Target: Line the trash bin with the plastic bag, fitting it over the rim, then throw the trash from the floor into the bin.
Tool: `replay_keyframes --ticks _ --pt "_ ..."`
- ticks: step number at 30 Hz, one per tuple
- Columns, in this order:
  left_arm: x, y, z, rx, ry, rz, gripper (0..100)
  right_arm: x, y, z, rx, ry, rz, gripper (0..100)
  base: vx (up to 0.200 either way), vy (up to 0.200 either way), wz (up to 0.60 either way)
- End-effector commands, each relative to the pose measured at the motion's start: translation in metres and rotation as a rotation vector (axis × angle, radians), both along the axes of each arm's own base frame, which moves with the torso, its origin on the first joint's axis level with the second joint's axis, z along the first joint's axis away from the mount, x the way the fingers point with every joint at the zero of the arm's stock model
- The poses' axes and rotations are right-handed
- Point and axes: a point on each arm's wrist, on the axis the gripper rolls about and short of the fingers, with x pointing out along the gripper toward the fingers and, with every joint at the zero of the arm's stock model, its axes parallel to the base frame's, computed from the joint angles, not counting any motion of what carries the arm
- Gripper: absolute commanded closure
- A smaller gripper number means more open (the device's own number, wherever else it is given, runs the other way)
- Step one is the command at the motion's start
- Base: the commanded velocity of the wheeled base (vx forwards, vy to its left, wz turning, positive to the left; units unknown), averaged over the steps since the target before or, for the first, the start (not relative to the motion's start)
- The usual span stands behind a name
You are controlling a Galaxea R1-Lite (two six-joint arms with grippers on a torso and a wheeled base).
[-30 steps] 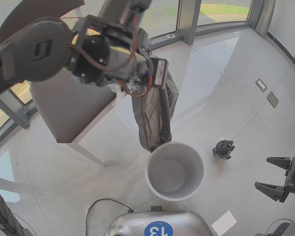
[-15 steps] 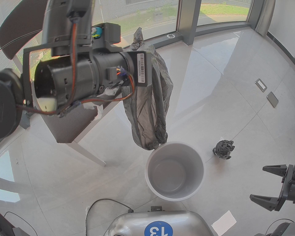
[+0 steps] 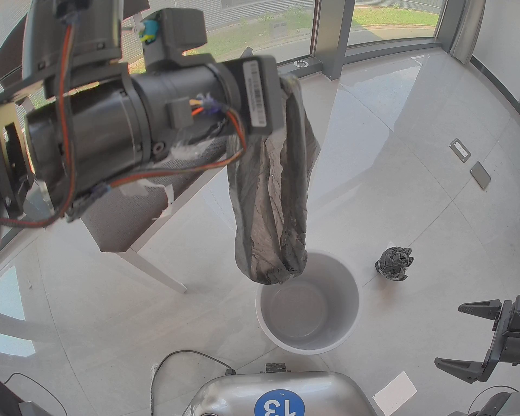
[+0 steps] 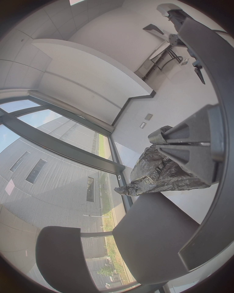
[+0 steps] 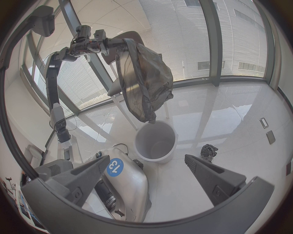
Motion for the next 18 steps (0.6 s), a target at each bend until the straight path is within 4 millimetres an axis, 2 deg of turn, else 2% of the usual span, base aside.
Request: replay_keyframes --ticks 1,6,10,14,15,16,17,18 --pt "-0.008 -0.005 0.017 -0.044 -0.032 -0.029 100 0.001 0.0 0.0 -0.004 0.007 -0.002 0 0.0 0.0 0.0" --pt "-0.012 -0.004 0.026 -0.072 -0.052 -0.035 100 0.011 0.003 -0.003 -0.052 0.02 -0.004 0 0.0 0.0 0.0" --pt "-0.014 -0.001 0.031 -0.088 -0.062 -0.037 100 0.026 0.007 0.001 -0.119 0.005 0.027 0 0.0 0.0 0.0" --pt "-0.016 0.002 0.035 -0.098 -0.069 -0.037 100 0.048 0.015 0.014 -0.137 -0.016 0.048 0 0.0 0.0 0.0" --pt "-0.016 0.002 0.035 -0.098 -0.069 -0.037 100 0.048 0.015 0.014 -0.137 -0.016 0.048 0 0.0 0.0 0.0" --pt "-0.016 0.003 0.036 -0.104 -0.072 -0.035 100 0.06 0.02 0.022 -0.133 -0.031 0.061 0 0.0 0.0 0.0" --pt "-0.016 0.003 0.036 -0.104 -0.072 -0.035 100 0.06 0.02 0.022 -0.133 -0.031 0.061 0 0.0 0.0 0.0" --pt "-0.016 0.005 0.037 -0.107 -0.071 -0.031 100 0.072 0.028 0.028 -0.127 -0.046 0.084 0 0.0 0.0 0.0"
